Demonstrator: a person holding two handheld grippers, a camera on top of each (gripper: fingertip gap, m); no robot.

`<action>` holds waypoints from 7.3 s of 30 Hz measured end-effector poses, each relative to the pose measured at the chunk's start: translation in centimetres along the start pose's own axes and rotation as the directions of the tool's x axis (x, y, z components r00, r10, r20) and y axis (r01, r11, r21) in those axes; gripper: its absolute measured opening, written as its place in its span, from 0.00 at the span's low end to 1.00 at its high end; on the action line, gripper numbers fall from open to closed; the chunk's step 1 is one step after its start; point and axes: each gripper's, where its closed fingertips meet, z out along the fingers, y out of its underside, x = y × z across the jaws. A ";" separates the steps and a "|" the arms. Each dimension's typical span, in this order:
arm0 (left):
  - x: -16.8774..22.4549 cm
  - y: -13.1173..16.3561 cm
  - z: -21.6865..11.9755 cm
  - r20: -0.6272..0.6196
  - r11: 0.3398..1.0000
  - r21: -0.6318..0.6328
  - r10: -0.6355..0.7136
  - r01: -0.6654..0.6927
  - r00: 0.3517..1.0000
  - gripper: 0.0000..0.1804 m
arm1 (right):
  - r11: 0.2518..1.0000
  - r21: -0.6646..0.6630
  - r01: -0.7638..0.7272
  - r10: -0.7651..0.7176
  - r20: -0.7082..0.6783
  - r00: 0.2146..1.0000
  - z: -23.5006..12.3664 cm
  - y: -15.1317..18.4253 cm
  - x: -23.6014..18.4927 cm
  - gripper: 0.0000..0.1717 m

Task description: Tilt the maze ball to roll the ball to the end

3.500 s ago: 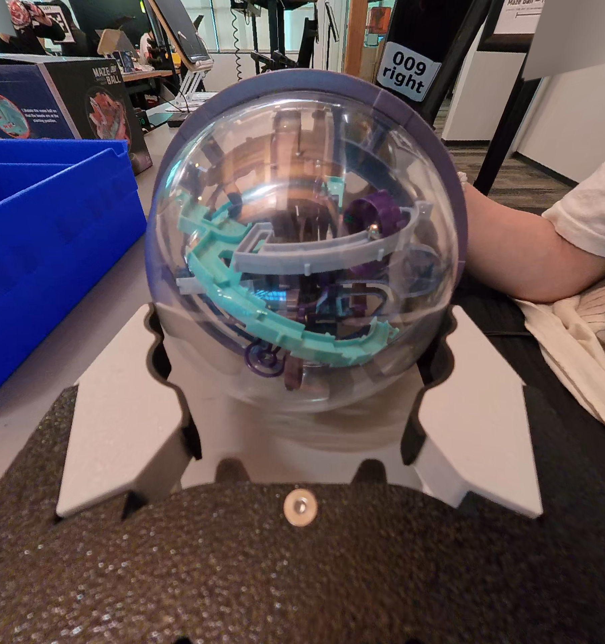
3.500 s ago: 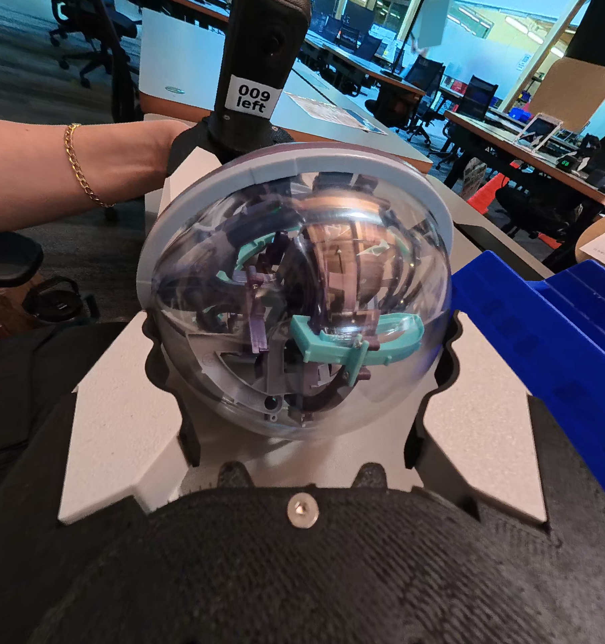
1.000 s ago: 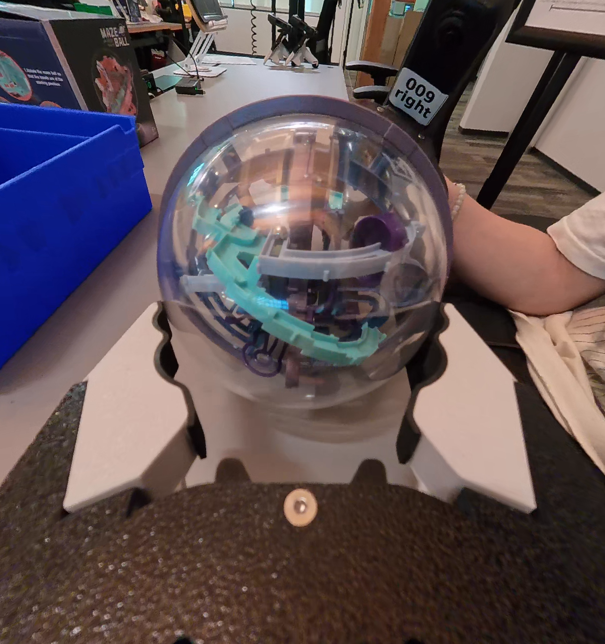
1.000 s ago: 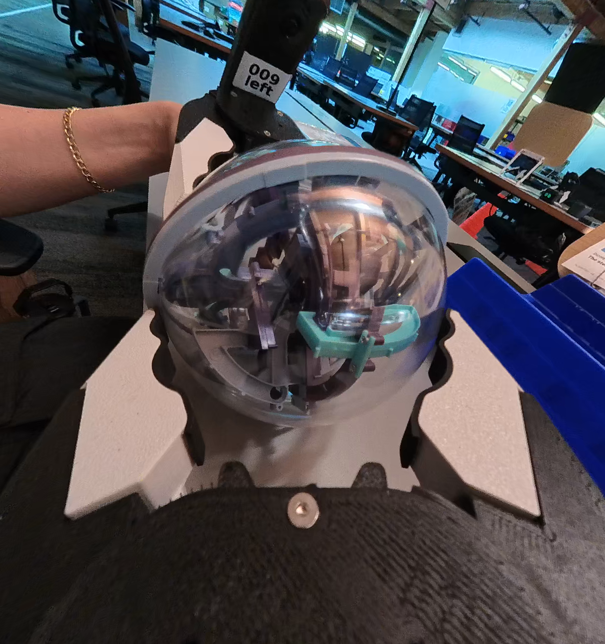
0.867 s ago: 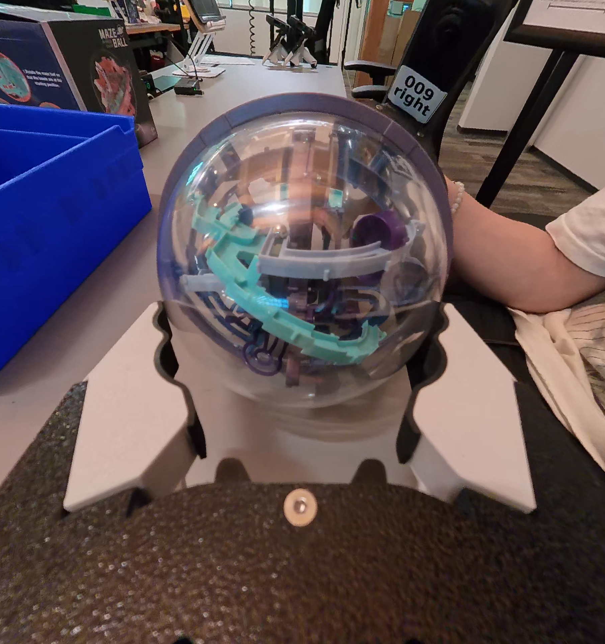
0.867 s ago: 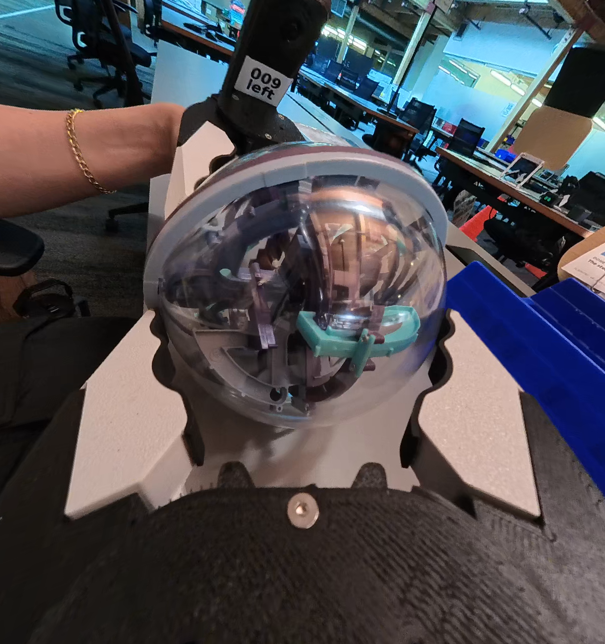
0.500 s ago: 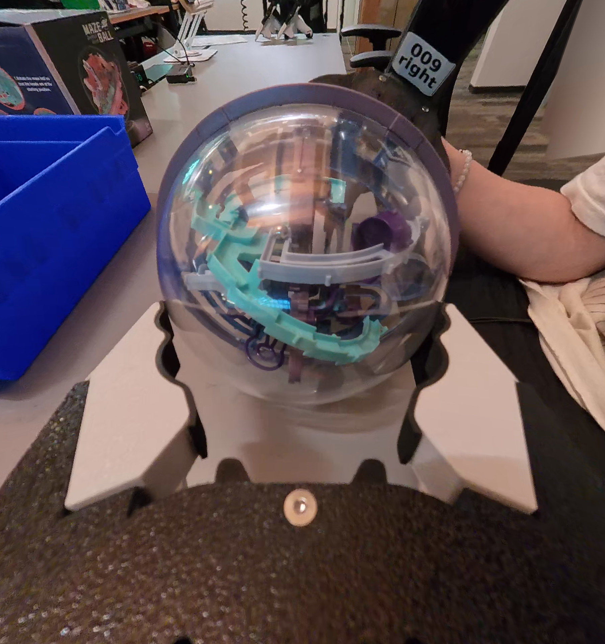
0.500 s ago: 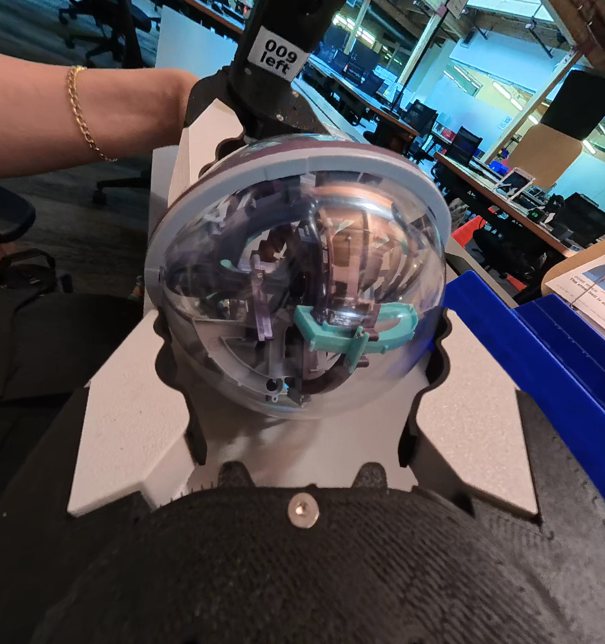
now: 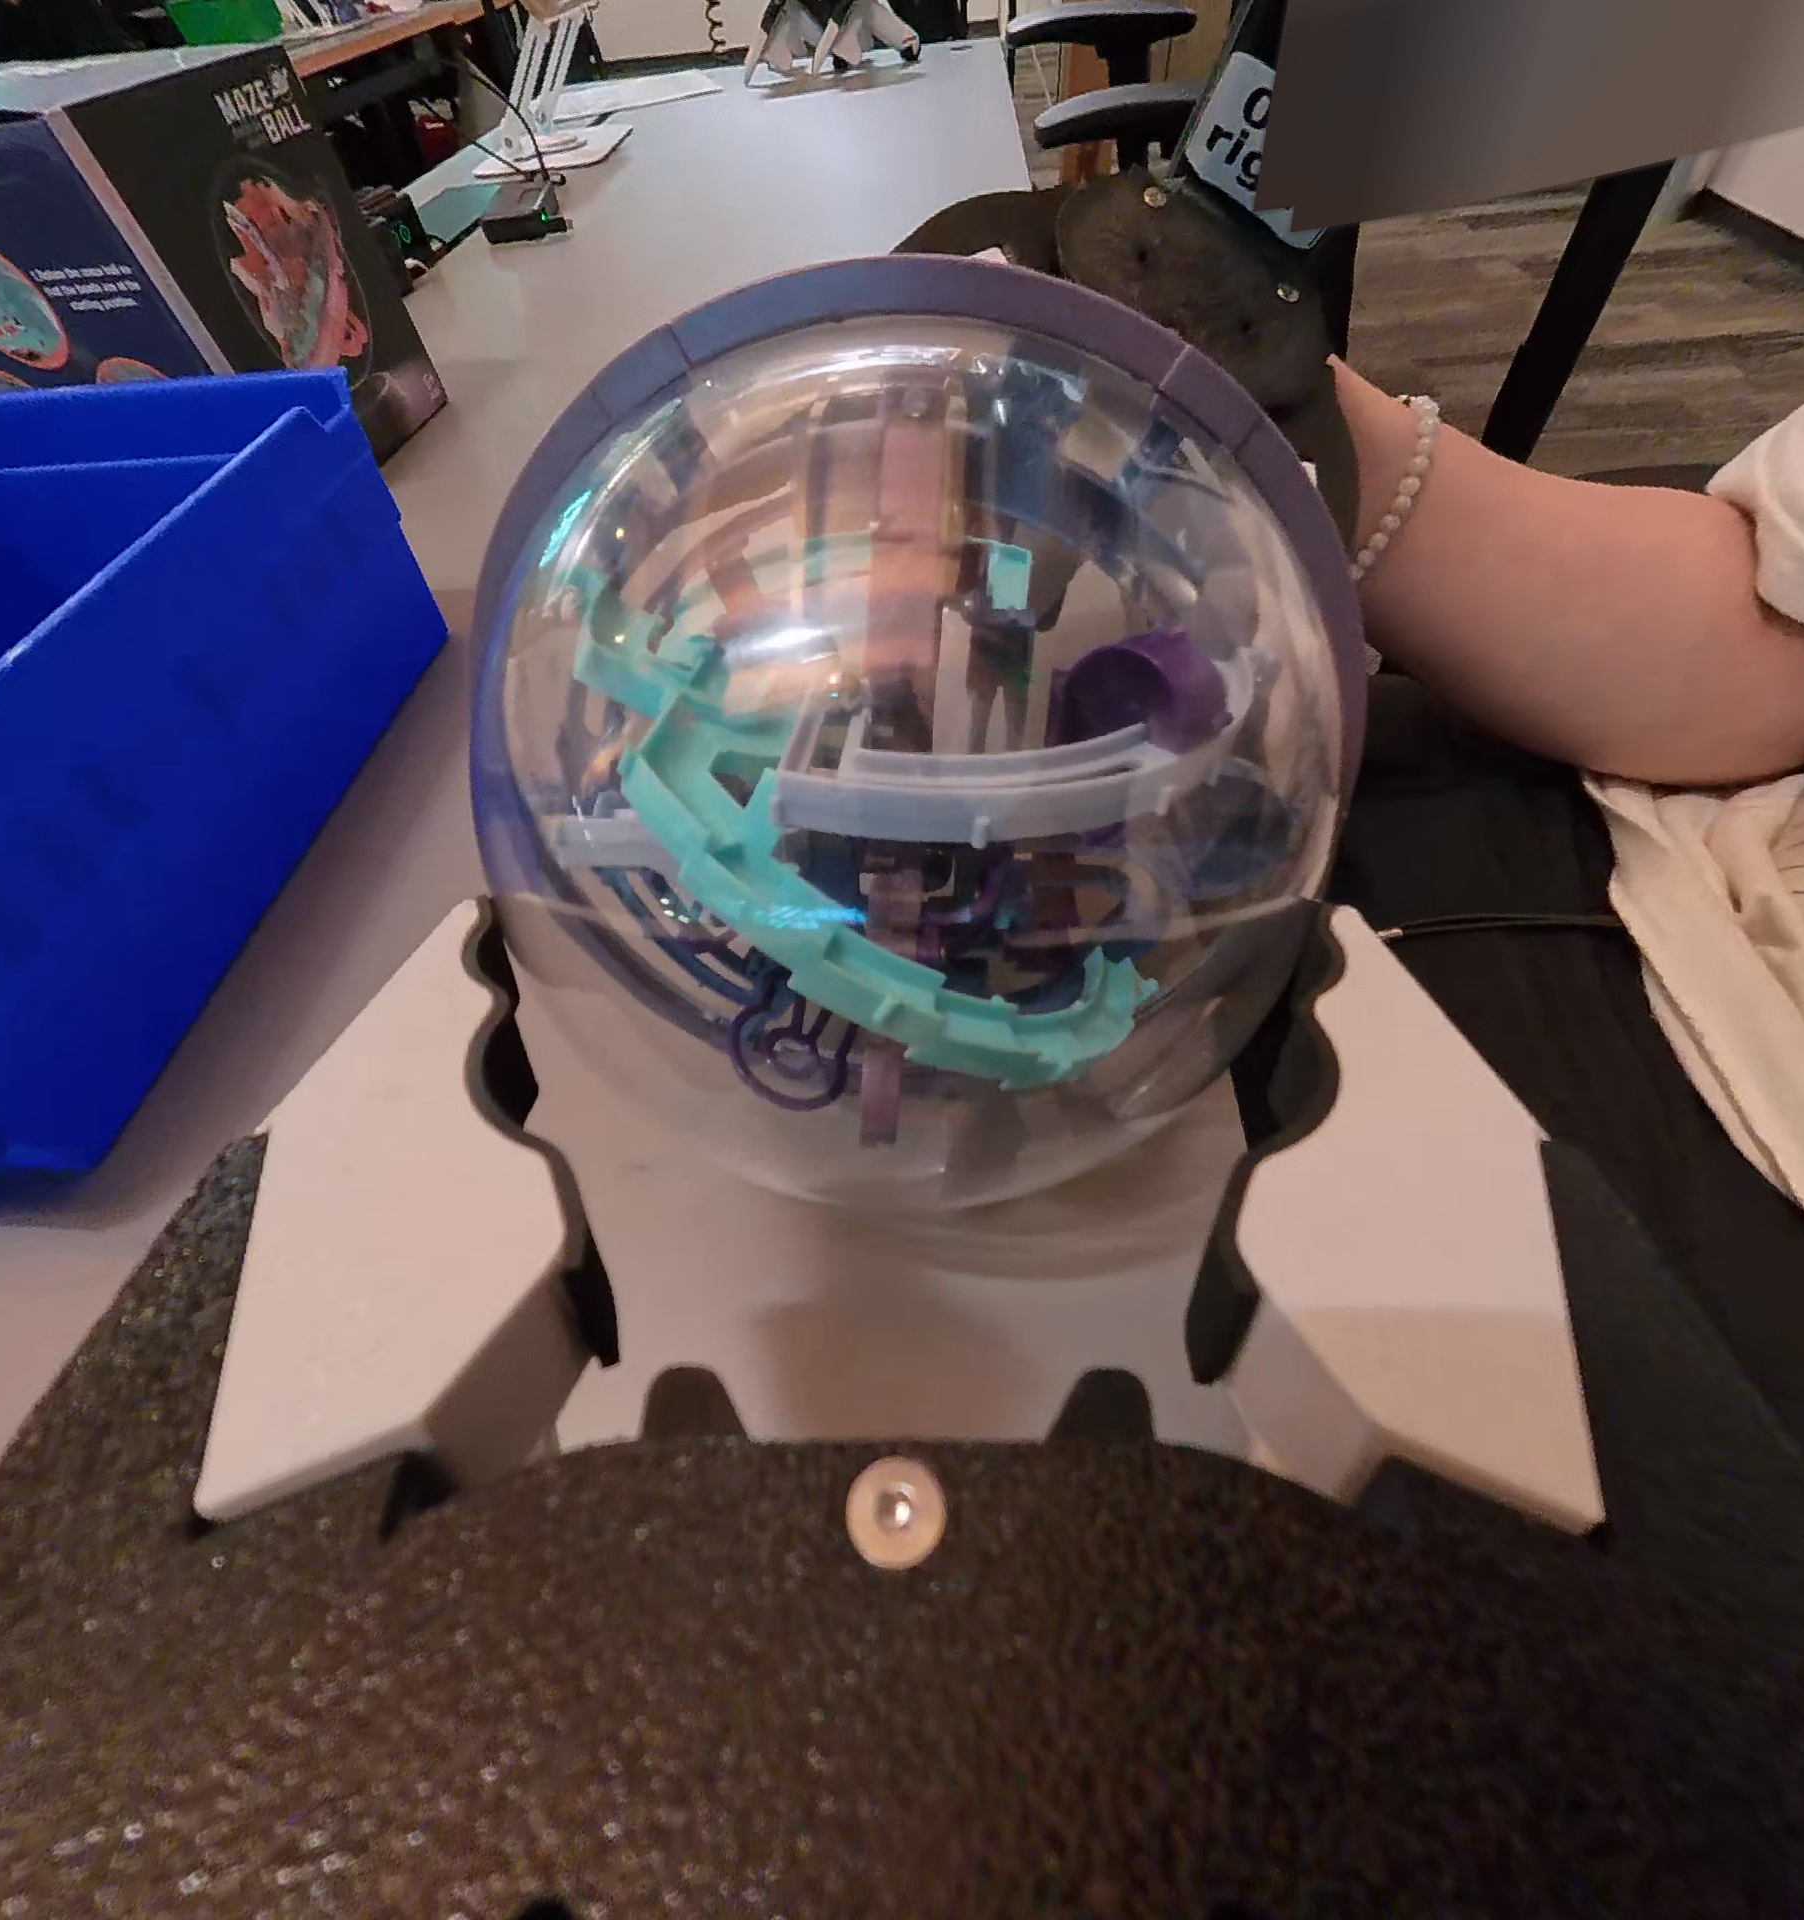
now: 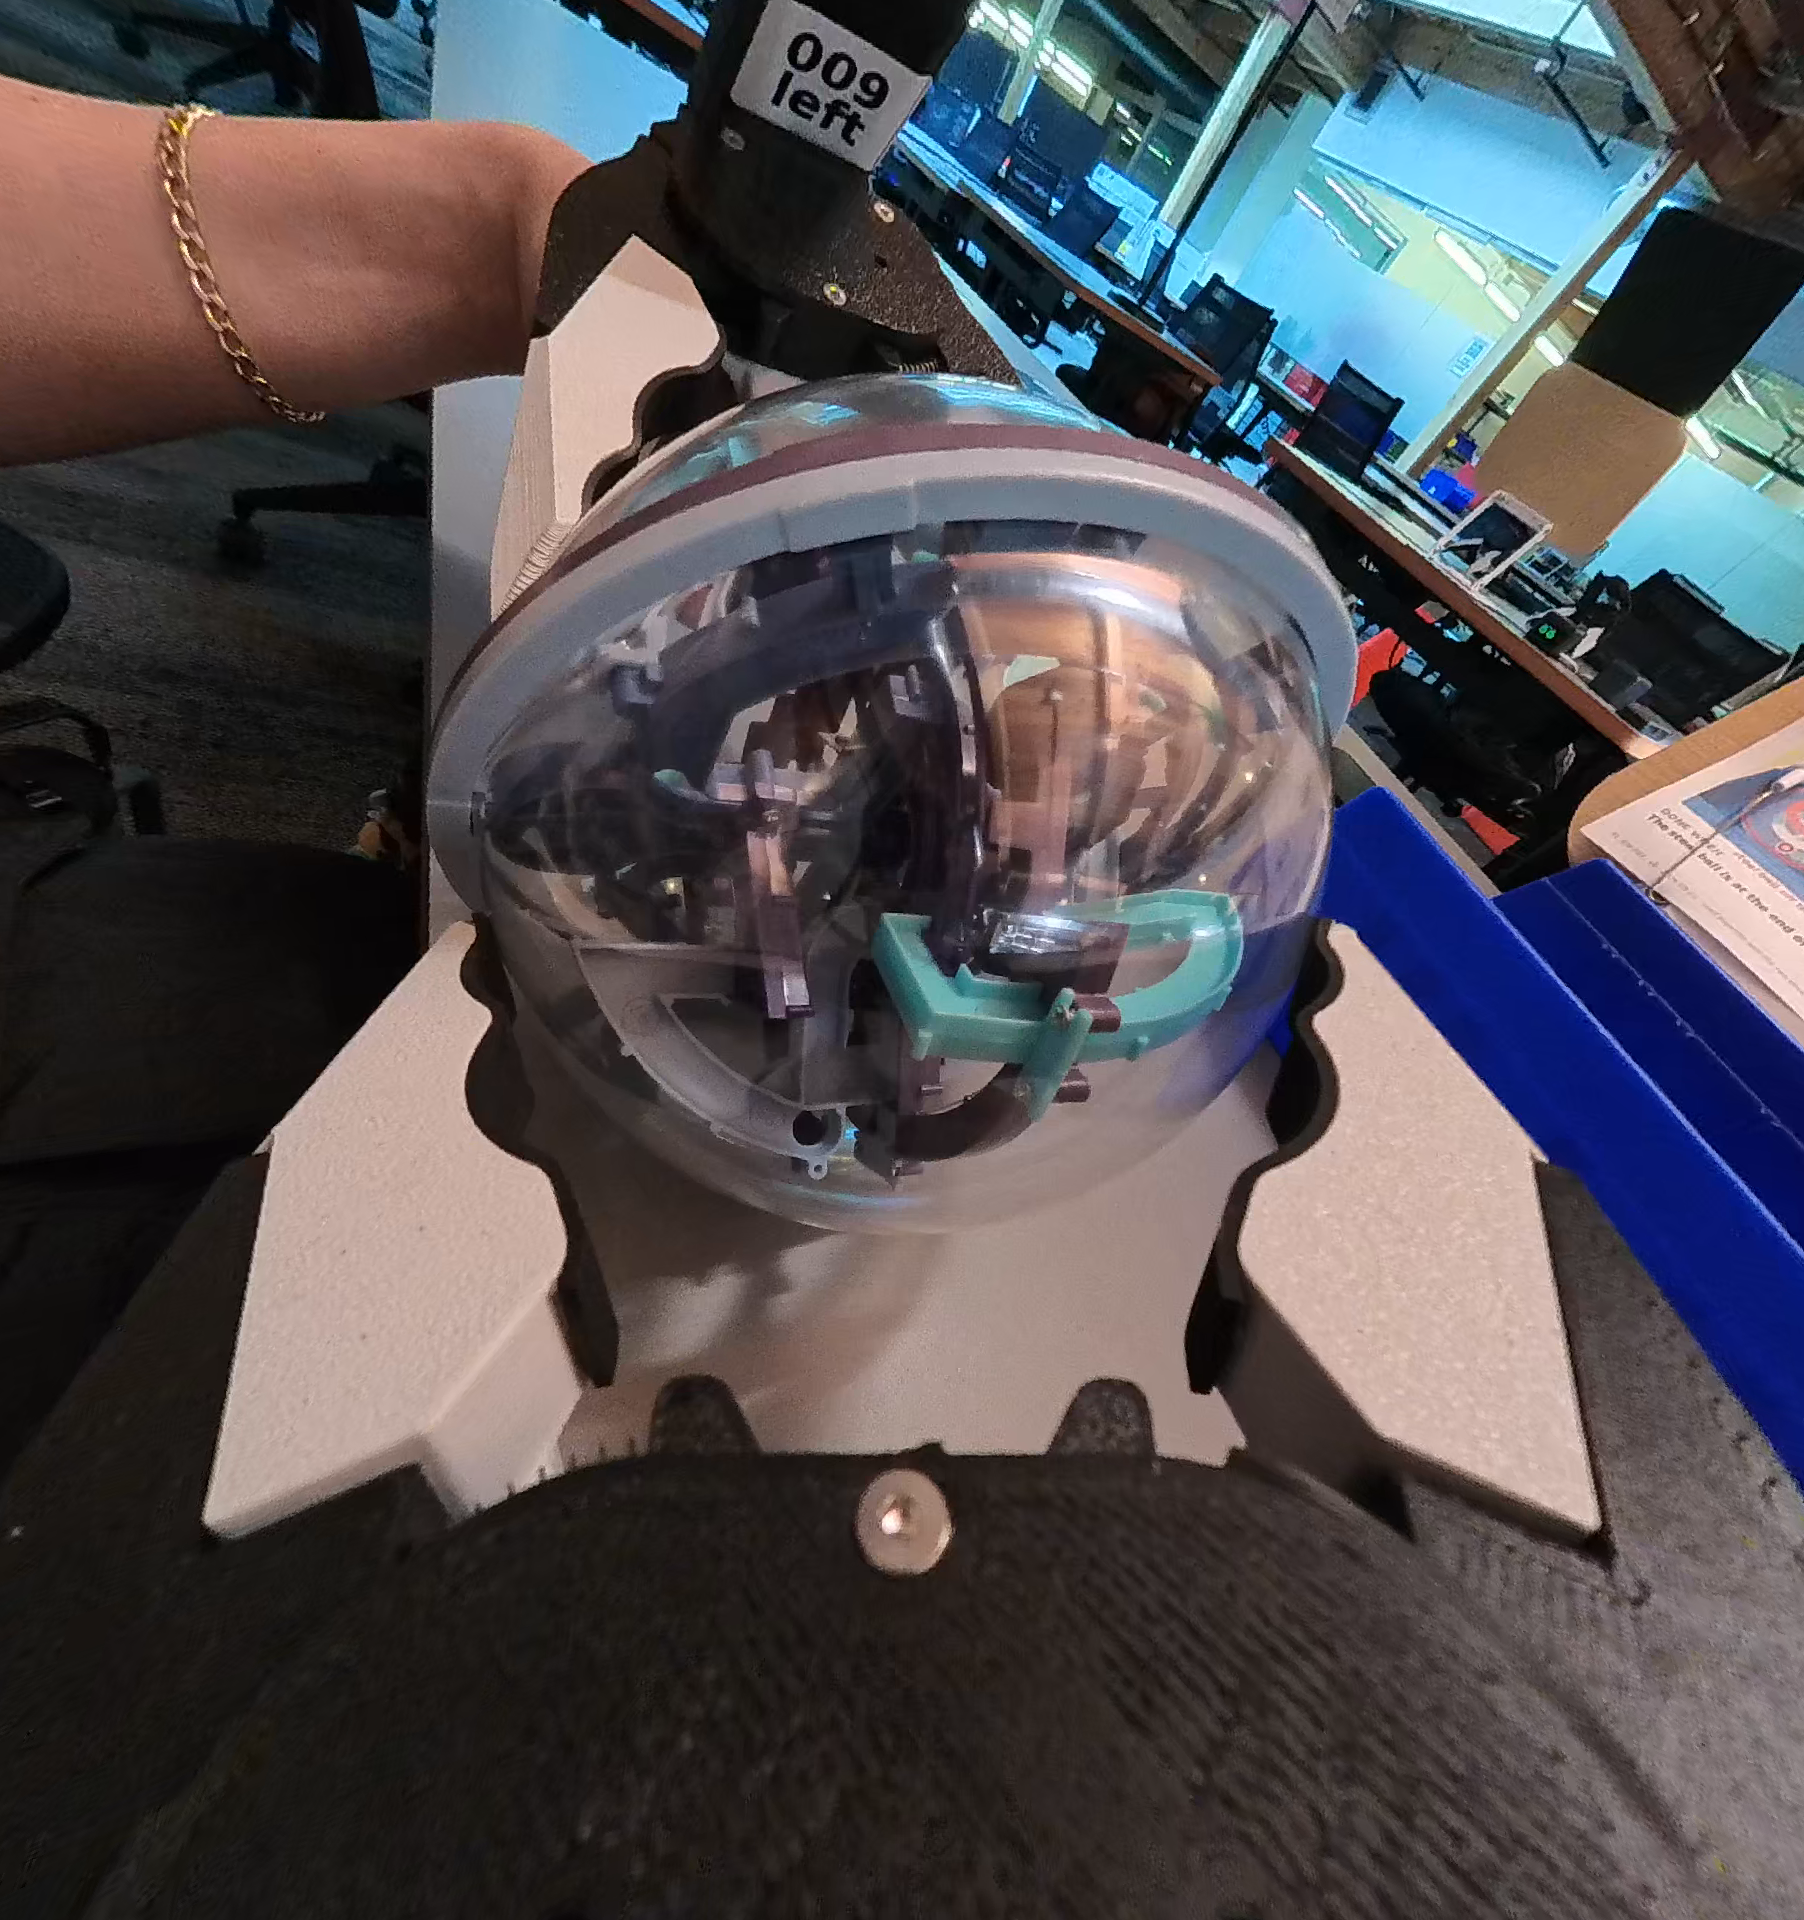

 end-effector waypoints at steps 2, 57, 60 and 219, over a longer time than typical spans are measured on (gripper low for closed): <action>0.0 0.0 0.0 -0.001 1.000 0.000 0.003 -0.003 1.000 0.79 | 1.000 0.007 0.006 -0.006 0.000 1.000 0.0 -0.1 0.0 0.84; 1.7 -0.5 0.4 -0.054 0.969 0.087 0.235 -0.230 0.970 0.81 | 0.978 0.171 0.120 -0.134 0.071 0.988 -1.1 -2.6 -1.7 0.81; 2.1 -0.6 0.6 -0.057 0.960 0.077 0.275 -0.270 0.960 0.81 | 0.977 0.165 0.137 -0.140 0.008 0.990 -1.2 -2.7 -2.1 0.82; 0.0 3.1 -6.8 0.060 0.860 0.160 -0.499 0.485 0.865 0.85 | 0.939 0.035 0.343 -0.339 -0.088 0.937 9.0 -5.9 -3.3 0.89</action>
